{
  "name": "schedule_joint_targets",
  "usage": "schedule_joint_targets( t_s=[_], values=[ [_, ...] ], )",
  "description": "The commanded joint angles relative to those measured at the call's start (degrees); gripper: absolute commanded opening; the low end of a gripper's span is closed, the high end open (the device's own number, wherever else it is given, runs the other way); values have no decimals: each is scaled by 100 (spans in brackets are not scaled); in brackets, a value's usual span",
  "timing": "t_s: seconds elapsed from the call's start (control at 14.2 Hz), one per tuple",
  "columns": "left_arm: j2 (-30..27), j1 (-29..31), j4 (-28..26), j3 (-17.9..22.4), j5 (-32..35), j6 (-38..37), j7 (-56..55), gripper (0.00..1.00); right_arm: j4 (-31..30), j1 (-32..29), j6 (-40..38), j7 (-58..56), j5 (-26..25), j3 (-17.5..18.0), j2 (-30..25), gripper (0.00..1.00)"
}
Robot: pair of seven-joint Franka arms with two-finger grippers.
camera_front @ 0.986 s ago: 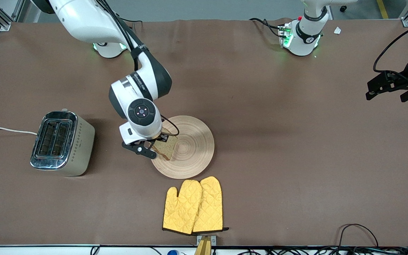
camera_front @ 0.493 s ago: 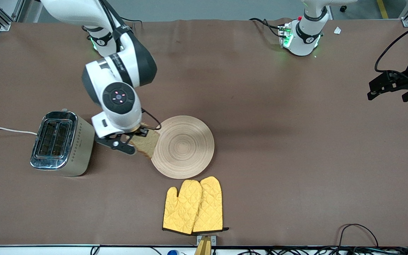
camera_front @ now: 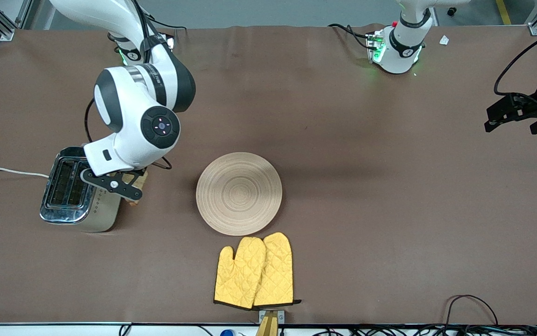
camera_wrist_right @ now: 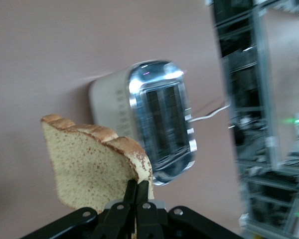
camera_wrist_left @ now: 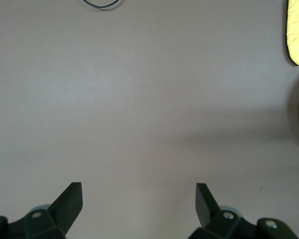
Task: Move plate and put bread in toaster
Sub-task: 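Lift the bread with the right gripper and carry it to the toaster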
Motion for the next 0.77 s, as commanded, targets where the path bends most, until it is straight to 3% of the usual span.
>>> schedule_joint_targets(
  t_s=[0.0, 0.14, 0.28, 0.7],
  values=[
    [-77, 37, -22, 23, -78, 0, -17, 100, -141, -84, -506, -767, -748, 10, -19, 0],
    [-77, 81, -22, 23, -78, -18, 18, 100, -193, -216, -579, -1261, -960, -8, 112, 0],
    [-77, 73, -22, 14, -69, -18, 10, 100, -517, -374, -570, -1718, -1547, -8, 139, 0],
    [-59, 38, -13, -12, -52, 26, -60, 100, -528, -664, -570, -2116, -2112, -8, 596, 0]
  ],
)
